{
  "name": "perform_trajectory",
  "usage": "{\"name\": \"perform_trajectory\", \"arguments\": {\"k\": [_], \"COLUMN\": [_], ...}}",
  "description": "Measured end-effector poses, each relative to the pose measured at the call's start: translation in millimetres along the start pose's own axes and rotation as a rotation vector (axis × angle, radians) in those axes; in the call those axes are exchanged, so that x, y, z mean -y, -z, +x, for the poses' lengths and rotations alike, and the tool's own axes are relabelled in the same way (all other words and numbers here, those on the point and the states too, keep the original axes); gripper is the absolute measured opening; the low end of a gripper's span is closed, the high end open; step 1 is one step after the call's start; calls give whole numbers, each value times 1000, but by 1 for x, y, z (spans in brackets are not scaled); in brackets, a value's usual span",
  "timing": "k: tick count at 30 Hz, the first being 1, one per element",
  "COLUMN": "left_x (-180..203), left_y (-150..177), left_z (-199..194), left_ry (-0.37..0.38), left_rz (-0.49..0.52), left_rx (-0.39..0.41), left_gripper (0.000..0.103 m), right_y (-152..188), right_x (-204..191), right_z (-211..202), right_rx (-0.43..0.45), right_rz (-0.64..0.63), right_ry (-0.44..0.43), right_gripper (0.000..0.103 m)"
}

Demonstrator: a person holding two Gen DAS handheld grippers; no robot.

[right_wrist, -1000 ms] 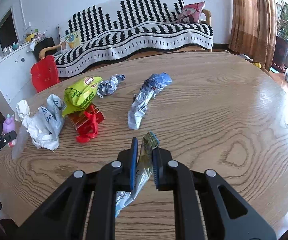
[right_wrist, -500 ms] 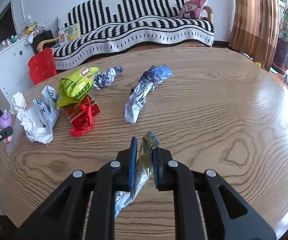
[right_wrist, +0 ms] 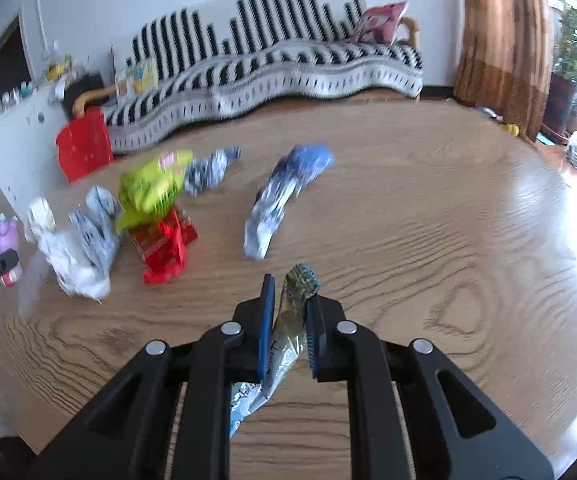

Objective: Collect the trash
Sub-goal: 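Carry the toy and wrapper to the bin and open both tools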

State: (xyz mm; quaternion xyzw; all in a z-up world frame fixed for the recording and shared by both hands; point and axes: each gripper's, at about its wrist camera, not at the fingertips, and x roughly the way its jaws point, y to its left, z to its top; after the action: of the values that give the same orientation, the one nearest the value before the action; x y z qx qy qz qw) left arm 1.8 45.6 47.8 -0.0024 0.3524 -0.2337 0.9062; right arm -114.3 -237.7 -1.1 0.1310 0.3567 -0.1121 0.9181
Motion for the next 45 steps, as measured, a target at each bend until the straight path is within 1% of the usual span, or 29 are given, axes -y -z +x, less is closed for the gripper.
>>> {"name": "perform_trajectory", "arguments": {"k": [2, 4, 5, 6, 7, 9, 12, 14, 15, 16, 18, 20, 21, 22, 23, 24, 26, 28, 32, 33, 34, 35, 36, 37, 38, 39, 40, 43, 45], "left_x": [38, 83, 108, 142, 167, 222, 323, 372, 390, 421, 455, 475, 481, 482, 485, 490, 494, 492, 485, 486, 487, 488, 488, 489, 488, 489, 489, 487, 481], "left_y": [0, 4, 7, 12, 15, 24, 53, 72, 80, 98, 127, 156, 178, 193, 209, 213, 211, 213, 207, 197, 196, 196, 197, 203, 205, 205, 205, 197, 180], "left_z": [-5, -10, -11, -11, -10, -7, 1, 7, 11, 20, 38, 56, 70, 80, 90, 90, 90, 97, 100, 106, 105, 104, 105, 97, 97, 96, 94, 88, 72], "left_ry": [46, 105, 142, 205, 246, 331, 483, 543, 558, 571, 579, 571, 561, 550, 517, 525, 536, 528, 539, 541, 545, 545, 530, 514, 498, 489, 495, 455, 449], "left_rz": [61, 132, 165, 205, 239, 329, 482, 547, 576, 623, 675, 706, 717, 724, 747, 770, 774, 754, 715, 712, 710, 711, 717, 722, 727, 733, 733, 718, 673], "left_rx": [0, -11, -22, -41, -59, -116, -253, -315, -341, -385, -454, -507, -548, -588, -657, -665, -645, -672, -673, -673, -672, -673, -674, -673, -671, -662, -656, -593, -488], "left_gripper": [52, 53, 52, 52, 52, 53, 53, 53, 53, 53, 53, 52, 52, 51, 50, 50, 50, 50, 50, 50, 51, 55, 60, 81, 97, 96, 96, 96, 96], "right_y": [0, 3, 5, 7, 9, 15, 31, 46, 57, 67, 99, 131, 150, 164, 181, 194, 212, 220, 216, 215, 213, 211, 209, 207, 204, 202, 201, 196, 193], "right_x": [14, 33, 43, 55, 74, 106, 163, 199, 216, 232, 271, 300, 313, 319, 325, 329, 334, 339, 340, 341, 341, 341, 342, 343, 345, 349, 351, 357, 358], "right_z": [-29, -54, -66, -77, -94, -124, -161, -178, -185, -190, -195, -186, -176, -167, -156, -146, -134, -124, -118, -117, -119, -120, -122, -124, -125, -125, -130, -145, -148], "right_rx": [53, 74, 77, 84, 97, 124, 122, 107, 100, 92, 54, -5, -51, -88, -131, -164, -202, -219, -229, -227, -225, -220, -206, -201, -199, -190, -161, -142, -135], "right_rz": [43, 75, 86, 96, 111, 144, 207, 250, 270, 290, 377, 477, 524, 547, 567, 573, 594, 633, 633, 636, 639, 642, 651, 665, 683, 698, 712, 707, 708], "right_ry": [-9, -19, -17, -13, -2, 20, 49, 76, 102, 129, 166, 166, 168, 166, 165, 172, 174, 144, 113, 105, 99, 95, 88, 83, 84, 86, 95, 173, 214], "right_gripper": [14, 14, 14, 14, 14, 14, 14, 14, 14, 14, 14, 14, 14, 14, 14, 14, 14, 14, 14, 14, 14, 14, 17, 25, 66, 98, 95, 96, 96]}}
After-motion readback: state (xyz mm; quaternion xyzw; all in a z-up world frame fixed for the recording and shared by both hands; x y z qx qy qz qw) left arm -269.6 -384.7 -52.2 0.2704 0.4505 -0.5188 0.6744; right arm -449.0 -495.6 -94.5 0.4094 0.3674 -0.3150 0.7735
